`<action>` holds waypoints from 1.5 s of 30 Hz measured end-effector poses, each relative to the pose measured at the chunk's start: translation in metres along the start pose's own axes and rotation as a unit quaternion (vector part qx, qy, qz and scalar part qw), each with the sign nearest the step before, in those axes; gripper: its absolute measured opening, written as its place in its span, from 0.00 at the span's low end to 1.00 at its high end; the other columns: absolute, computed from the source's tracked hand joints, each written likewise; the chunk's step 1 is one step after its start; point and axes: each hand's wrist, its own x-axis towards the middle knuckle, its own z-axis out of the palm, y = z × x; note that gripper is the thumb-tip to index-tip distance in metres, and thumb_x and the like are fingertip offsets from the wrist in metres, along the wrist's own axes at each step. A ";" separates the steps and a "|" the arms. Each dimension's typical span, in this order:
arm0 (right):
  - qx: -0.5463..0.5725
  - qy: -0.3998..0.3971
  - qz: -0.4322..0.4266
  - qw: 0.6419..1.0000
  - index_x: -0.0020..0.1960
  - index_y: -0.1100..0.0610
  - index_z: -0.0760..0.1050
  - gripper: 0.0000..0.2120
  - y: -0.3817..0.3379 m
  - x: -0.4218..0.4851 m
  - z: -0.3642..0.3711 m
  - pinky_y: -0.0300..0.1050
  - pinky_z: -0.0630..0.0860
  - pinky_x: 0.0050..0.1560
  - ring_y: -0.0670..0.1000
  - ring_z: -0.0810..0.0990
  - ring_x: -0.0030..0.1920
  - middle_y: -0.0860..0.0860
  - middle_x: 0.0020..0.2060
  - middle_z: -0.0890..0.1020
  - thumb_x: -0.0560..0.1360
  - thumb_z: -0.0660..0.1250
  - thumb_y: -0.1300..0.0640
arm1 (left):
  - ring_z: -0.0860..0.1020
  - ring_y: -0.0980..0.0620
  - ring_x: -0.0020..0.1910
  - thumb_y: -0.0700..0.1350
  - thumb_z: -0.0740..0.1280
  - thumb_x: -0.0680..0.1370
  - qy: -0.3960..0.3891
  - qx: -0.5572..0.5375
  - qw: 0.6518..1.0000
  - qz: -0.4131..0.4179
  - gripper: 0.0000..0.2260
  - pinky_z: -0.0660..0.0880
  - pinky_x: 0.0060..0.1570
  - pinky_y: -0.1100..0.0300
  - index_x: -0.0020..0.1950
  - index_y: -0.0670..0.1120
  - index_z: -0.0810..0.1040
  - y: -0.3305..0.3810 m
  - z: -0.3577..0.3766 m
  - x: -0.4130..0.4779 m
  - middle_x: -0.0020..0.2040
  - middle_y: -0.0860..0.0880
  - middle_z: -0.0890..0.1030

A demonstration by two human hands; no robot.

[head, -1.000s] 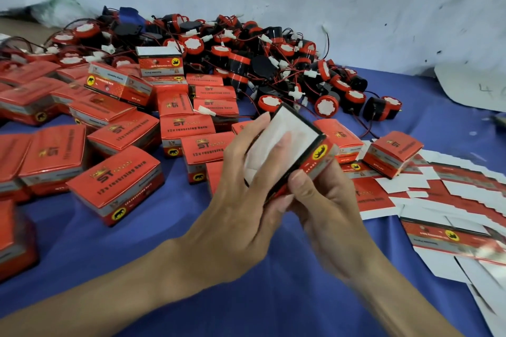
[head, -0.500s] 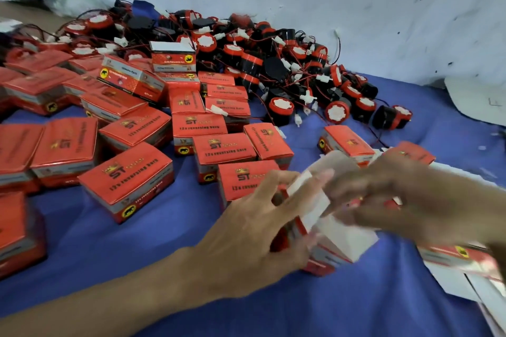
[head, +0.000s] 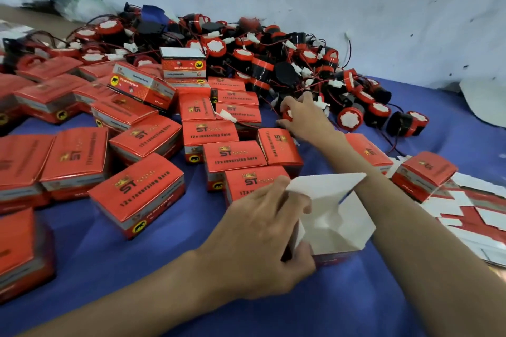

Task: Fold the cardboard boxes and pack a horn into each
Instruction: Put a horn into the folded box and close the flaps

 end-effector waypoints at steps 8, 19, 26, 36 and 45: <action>0.228 0.247 0.066 0.940 0.57 0.59 0.78 0.26 0.027 -0.058 -0.082 0.34 0.71 0.54 0.52 0.77 0.56 0.53 0.54 0.78 0.62 0.78 0.52 | 0.73 0.46 0.46 0.44 0.59 0.65 0.040 -0.012 0.999 -0.004 0.11 0.68 0.50 0.54 0.43 0.43 0.78 -0.009 -0.008 -0.001 0.43 0.48 0.77; 0.661 0.150 -0.030 0.735 0.71 0.45 0.60 0.20 0.020 -0.161 -0.136 0.42 0.75 0.40 0.50 0.80 0.45 0.41 0.45 0.81 0.80 0.55 0.54 | 0.74 0.55 0.51 0.41 0.56 0.70 0.095 -0.104 0.989 -0.045 0.13 0.64 0.59 0.59 0.47 0.43 0.78 -0.008 0.001 0.003 0.48 0.53 0.80; 0.177 0.162 -0.269 0.933 0.67 0.52 0.70 0.31 -0.035 -0.215 -0.115 0.34 0.74 0.53 0.41 0.75 0.58 0.47 0.57 0.77 0.70 0.68 0.38 | 0.73 0.50 0.54 0.43 0.64 0.74 0.072 -0.077 0.994 0.004 0.13 0.67 0.57 0.49 0.56 0.42 0.76 -0.005 0.009 0.001 0.53 0.45 0.80; -0.071 0.092 -0.213 0.970 0.66 0.58 0.74 0.28 -0.031 -0.241 -0.085 0.45 0.77 0.23 0.51 0.80 0.51 0.52 0.57 0.80 0.76 0.56 0.41 | 0.72 0.55 0.56 0.50 0.53 0.76 0.017 -0.180 0.983 -0.045 0.19 0.63 0.59 0.53 0.59 0.43 0.75 -0.006 -0.001 0.000 0.55 0.52 0.77; -0.141 0.053 -0.220 0.964 0.57 0.60 0.81 0.28 -0.041 -0.247 -0.085 0.43 0.73 0.17 0.52 0.85 0.43 0.51 0.48 0.85 0.57 0.80 0.58 | 0.64 0.66 0.54 0.51 0.62 0.71 0.048 -0.122 0.989 -0.065 0.16 0.61 0.59 0.63 0.55 0.45 0.74 0.006 0.009 0.000 0.53 0.54 0.76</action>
